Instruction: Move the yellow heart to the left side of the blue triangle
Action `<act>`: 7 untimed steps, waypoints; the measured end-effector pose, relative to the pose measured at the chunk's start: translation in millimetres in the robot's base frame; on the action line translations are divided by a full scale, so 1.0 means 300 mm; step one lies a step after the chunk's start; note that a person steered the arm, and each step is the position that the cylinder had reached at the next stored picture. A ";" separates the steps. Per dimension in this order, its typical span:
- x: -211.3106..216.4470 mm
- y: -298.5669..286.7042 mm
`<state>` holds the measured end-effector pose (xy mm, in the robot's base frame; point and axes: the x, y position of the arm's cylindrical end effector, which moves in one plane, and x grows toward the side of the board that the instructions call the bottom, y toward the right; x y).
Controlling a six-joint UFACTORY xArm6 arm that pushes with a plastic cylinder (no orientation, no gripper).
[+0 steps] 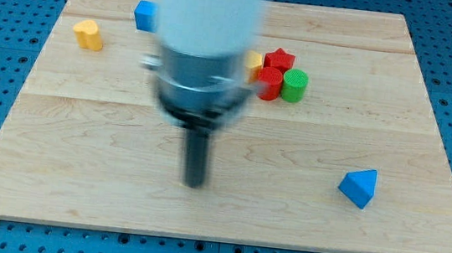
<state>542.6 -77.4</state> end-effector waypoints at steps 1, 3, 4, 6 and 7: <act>-0.194 -0.250; -0.478 -0.521; -0.622 -0.565; -0.841 -0.599; -0.842 -0.428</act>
<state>289.9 -205.8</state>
